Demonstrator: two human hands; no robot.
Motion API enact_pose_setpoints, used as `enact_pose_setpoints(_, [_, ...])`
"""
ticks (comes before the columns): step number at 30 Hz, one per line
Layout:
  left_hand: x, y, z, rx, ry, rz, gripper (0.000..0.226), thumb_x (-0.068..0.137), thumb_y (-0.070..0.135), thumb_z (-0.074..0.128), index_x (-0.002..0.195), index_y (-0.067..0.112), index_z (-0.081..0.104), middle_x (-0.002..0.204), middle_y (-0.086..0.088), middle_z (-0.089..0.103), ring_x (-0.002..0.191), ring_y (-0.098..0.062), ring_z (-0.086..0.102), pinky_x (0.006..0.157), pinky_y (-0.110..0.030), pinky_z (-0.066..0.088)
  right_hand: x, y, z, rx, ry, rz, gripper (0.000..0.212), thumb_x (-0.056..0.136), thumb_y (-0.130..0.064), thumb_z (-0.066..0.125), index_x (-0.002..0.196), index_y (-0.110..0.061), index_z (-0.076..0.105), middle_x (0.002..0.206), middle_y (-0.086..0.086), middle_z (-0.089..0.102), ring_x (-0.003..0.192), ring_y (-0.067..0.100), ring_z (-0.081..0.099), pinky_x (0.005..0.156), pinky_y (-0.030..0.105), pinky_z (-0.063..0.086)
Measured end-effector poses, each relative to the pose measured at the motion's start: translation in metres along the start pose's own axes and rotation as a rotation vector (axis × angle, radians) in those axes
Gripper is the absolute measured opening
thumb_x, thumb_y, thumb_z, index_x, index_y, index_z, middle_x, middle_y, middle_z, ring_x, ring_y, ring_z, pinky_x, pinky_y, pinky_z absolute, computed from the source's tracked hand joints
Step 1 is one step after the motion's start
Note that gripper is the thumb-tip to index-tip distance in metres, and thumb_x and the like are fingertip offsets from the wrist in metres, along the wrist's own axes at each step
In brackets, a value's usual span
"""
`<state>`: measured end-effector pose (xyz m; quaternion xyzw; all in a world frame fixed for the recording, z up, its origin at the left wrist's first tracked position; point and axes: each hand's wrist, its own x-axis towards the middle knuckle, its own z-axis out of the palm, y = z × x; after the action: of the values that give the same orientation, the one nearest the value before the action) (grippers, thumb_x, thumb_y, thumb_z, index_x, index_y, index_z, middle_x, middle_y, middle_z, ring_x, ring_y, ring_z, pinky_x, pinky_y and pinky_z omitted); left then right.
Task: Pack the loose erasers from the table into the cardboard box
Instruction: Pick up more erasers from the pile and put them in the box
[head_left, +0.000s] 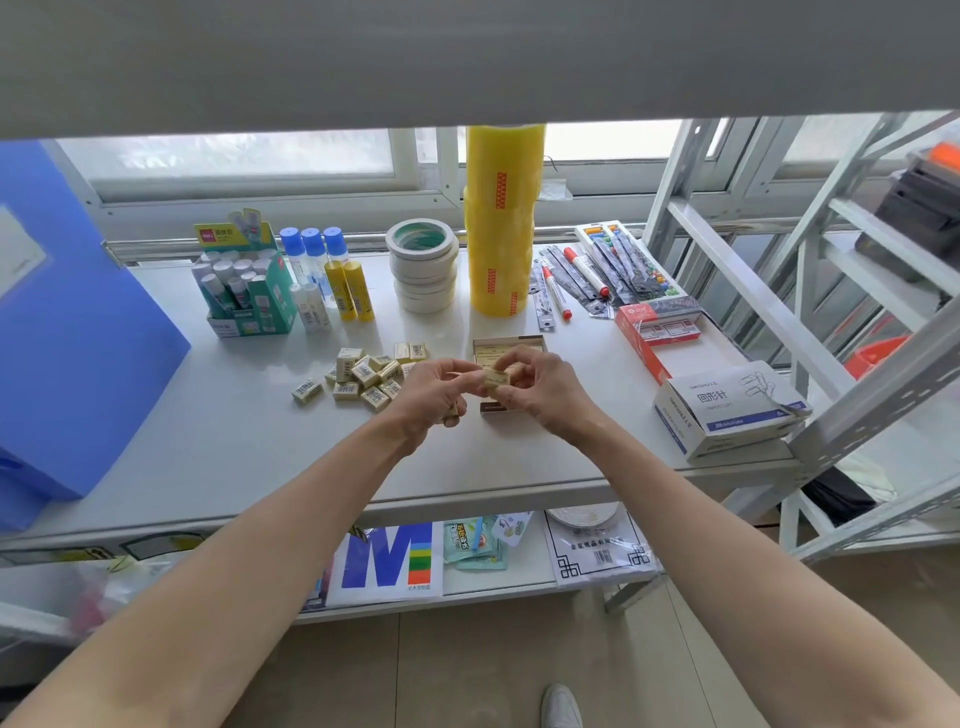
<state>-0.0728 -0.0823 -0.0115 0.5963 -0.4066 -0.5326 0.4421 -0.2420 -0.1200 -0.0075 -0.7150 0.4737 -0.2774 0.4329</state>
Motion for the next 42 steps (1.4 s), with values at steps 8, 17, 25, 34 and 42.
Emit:
enact_pose_setpoints(8, [0.013, -0.007, 0.013, 0.174, 0.147, -0.076, 0.029, 0.092, 0.011, 0.064, 0.117, 0.002, 0.053, 0.087, -0.009, 0.057, 0.055, -0.015, 0.046, 0.043, -0.024, 0.036, 0.024, 0.016, -0.029, -0.564, 0.058, -0.008, 0.024, 0.081, -0.017, 0.074, 0.103, -0.011, 0.069, 0.103, 0.005, 0.057, 0.091, 0.02, 0.059, 0.087, 0.028, 0.046])
enact_pose_setpoints(17, [0.02, -0.013, 0.022, 0.282, 0.155, -0.106, 0.024, 0.092, 0.005, 0.061, 0.114, 0.003, 0.052, 0.073, -0.008, 0.052, 0.054, -0.018, 0.045, 0.045, -0.028, 0.035, 0.038, 0.004, -0.022, -0.788, -0.151, -0.072, 0.017, 0.08, -0.007, 0.068, 0.095, -0.013, 0.064, 0.103, 0.009, 0.064, 0.09, 0.022, 0.056, 0.071, 0.025, 0.037])
enact_pose_setpoints(25, [0.022, -0.014, 0.021, 0.258, 0.134, -0.134, 0.024, 0.091, 0.002, 0.059, 0.114, 0.004, 0.052, 0.073, -0.008, 0.053, 0.051, -0.017, 0.044, 0.043, -0.026, 0.033, 0.037, 0.005, -0.02, -0.72, -0.171, -0.06, 0.014, 0.081, -0.002, 0.066, 0.091, -0.012, 0.067, 0.112, 0.008, 0.053, 0.105, 0.022, 0.053, 0.081, 0.023, 0.04])
enact_pose_setpoints(34, [0.016, -0.012, 0.017, 0.175, 0.137, -0.13, 0.02, 0.1, 0.024, 0.05, 0.109, 0.007, 0.054, 0.077, -0.008, 0.056, 0.051, -0.014, 0.042, 0.042, -0.023, 0.033, 0.028, 0.002, -0.025, -0.653, -0.143, -0.044, 0.022, 0.088, -0.004, 0.056, 0.096, -0.01, 0.075, 0.103, 0.009, 0.059, 0.098, 0.024, 0.059, 0.089, 0.031, 0.049])
enact_pose_setpoints(42, [0.012, -0.005, -0.003, -0.528, 0.064, -0.235, 0.081, 0.093, 0.07, 0.019, 0.119, 0.001, 0.054, 0.085, -0.011, 0.052, 0.05, -0.014, 0.046, 0.037, -0.021, 0.035, 0.018, -0.009, -0.007, -0.341, 0.004, -0.158, 0.017, 0.089, -0.029, 0.063, 0.1, -0.021, 0.072, 0.094, 0.0, 0.068, 0.079, 0.009, 0.059, 0.08, 0.036, 0.052])
